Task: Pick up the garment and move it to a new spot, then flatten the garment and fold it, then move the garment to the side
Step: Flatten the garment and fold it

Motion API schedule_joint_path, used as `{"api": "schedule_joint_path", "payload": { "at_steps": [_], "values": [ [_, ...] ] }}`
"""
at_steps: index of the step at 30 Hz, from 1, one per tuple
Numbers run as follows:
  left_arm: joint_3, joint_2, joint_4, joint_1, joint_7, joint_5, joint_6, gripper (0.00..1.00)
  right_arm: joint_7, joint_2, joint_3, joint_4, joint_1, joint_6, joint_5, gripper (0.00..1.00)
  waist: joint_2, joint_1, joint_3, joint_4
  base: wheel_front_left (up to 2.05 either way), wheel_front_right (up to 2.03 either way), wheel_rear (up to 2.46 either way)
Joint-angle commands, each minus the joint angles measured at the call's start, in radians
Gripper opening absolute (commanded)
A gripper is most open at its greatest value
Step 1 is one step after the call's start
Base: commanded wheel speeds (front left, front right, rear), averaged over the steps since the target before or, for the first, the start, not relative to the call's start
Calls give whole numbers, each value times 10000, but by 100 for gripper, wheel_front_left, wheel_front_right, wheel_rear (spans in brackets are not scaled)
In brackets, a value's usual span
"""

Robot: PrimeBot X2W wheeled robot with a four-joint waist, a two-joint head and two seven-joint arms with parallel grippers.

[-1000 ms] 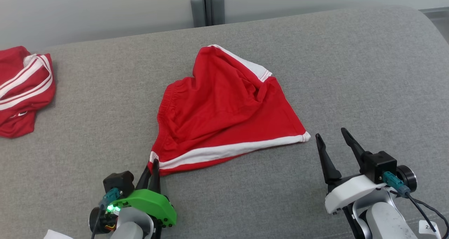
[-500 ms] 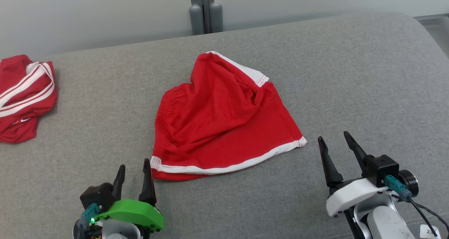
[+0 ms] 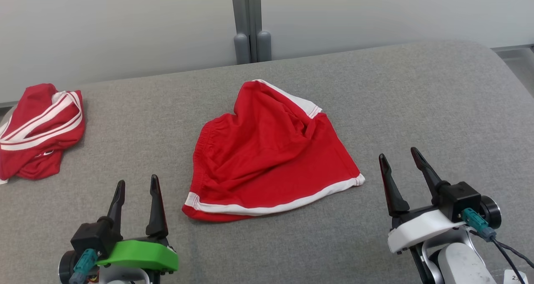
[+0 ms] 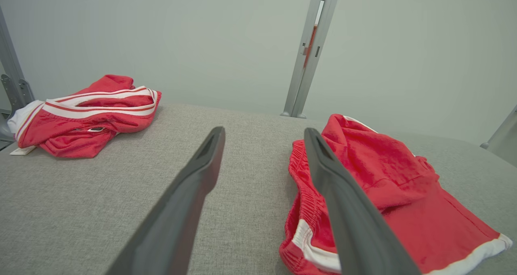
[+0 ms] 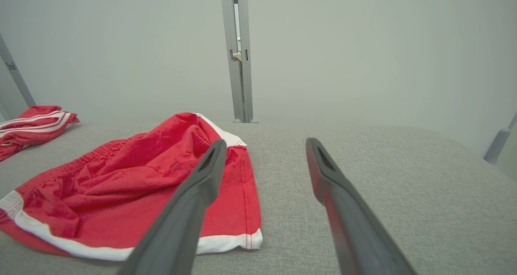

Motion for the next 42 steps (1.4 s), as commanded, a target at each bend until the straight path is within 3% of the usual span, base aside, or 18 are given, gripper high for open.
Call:
{"api": "schedule_joint_path", "payload": {
  "at_steps": [1, 20, 34, 42],
  "values": [
    [-31, 10, -120, 193, -2, 58, -31, 100, -32, 46, -47, -150, 129, -14, -36, 100, 0, 0, -97, 34, 0, 0, 0],
    [-676, 11, -573, 1043, -3, -157, 610, 100, -33, 188, 3, 276, -133, -14, 748, 100, 0, 0, -171, 88, 0, 0, 0],
    [-792, 63, -78, 795, -3, 295, 400, 100, -33, 191, 86, 671, -178, -14, 626, 100, 0, 0, -30, 69, 0, 0, 0],
    [-1506, 594, 1314, -383, 810, 948, -130, 100, -32, 143, 295, 1432, -446, -14, 421, 100, 0, 0, 251, -22, 0, 0, 0]
  ]
}}
